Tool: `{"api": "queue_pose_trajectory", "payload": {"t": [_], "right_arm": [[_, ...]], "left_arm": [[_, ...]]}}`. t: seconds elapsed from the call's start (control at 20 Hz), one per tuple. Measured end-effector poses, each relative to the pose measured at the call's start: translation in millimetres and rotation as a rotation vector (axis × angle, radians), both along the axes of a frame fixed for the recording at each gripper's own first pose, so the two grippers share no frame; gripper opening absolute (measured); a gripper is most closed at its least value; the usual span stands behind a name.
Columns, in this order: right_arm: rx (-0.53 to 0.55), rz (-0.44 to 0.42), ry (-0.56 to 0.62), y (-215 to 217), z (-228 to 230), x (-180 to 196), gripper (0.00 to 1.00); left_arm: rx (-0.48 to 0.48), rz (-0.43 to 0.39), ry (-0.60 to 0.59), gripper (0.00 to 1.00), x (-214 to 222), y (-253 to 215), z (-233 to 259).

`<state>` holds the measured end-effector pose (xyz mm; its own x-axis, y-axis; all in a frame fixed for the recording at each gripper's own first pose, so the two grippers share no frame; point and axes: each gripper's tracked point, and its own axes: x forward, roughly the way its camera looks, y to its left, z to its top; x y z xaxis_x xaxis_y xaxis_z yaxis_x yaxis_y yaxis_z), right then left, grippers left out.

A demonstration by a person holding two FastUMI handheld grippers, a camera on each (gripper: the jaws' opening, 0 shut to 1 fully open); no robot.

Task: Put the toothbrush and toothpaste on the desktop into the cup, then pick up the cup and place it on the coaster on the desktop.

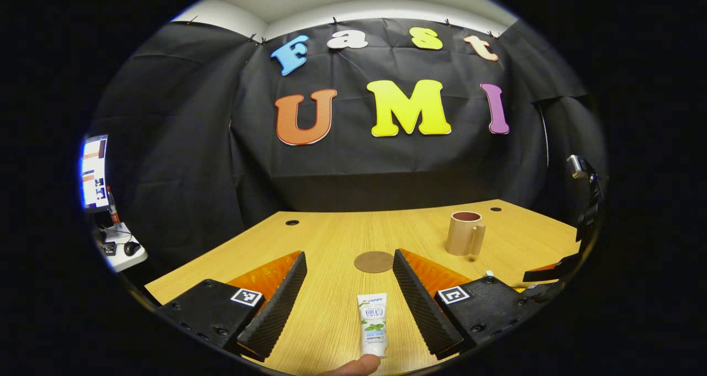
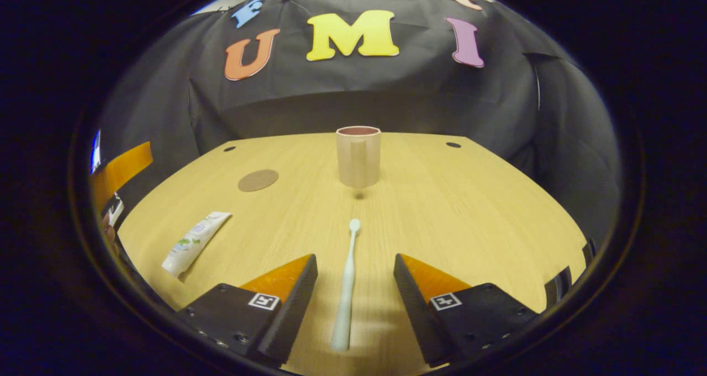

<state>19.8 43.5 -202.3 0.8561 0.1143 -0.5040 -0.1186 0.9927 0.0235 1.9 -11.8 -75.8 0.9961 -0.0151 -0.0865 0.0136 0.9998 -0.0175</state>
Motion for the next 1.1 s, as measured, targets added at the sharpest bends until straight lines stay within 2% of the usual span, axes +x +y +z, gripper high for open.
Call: {"api": "queue_pose_trajectory", "payload": {"t": [0.1,0.35,0.4,0.5,0.65,0.9,1.0,1.05,1.1], "right_arm": [[-0.006,0.003,0.02,2.8,-2.7,2.4,0.67],[-0.015,0.009,0.108,13.0,-14.2,20.6,0.63],[-0.014,0.002,0.125,11.8,-16.9,22.2,0.58],[-0.014,-0.004,0.125,10.2,-16.0,26.3,0.4],[-0.021,-0.015,0.139,6.2,-16.9,23.4,0.39],[-0.03,-0.005,0.162,7.9,-18.8,18.9,0.2],[-0.001,-0.025,0.175,6.0,-16.9,18.4,0.18],[0.004,-0.018,0.179,7.5,-18.1,19.5,0.04],[-0.005,-0.007,0.177,6.6,-20.3,19.2,0.04]], "left_arm": [[0.01,-0.002,0.028,0.99,1.8,-1.4,-11.8],[0.029,-0.003,0.1,0.99,5.8,-1.2,-33.9],[0.019,-0.004,0.113,0.99,7.7,-2.1,-37.5],[-0.004,-0.015,0.149,0.99,10.7,-6.5,-46.6],[-0.015,-0.029,0.22,0.99,12.5,-11.0,-63.4],[-0.035,-0.067,0.297,1.0,9.5,-22.9,-73.7],[-0.037,-0.068,0.33,0.99,7.6,-23.1,-79.4],[-0.043,-0.066,0.346,0.99,8.0,-22.8,-82.9],[-0.052,-0.068,0.368,0.99,7.9,-23.6,-87.9]]}}
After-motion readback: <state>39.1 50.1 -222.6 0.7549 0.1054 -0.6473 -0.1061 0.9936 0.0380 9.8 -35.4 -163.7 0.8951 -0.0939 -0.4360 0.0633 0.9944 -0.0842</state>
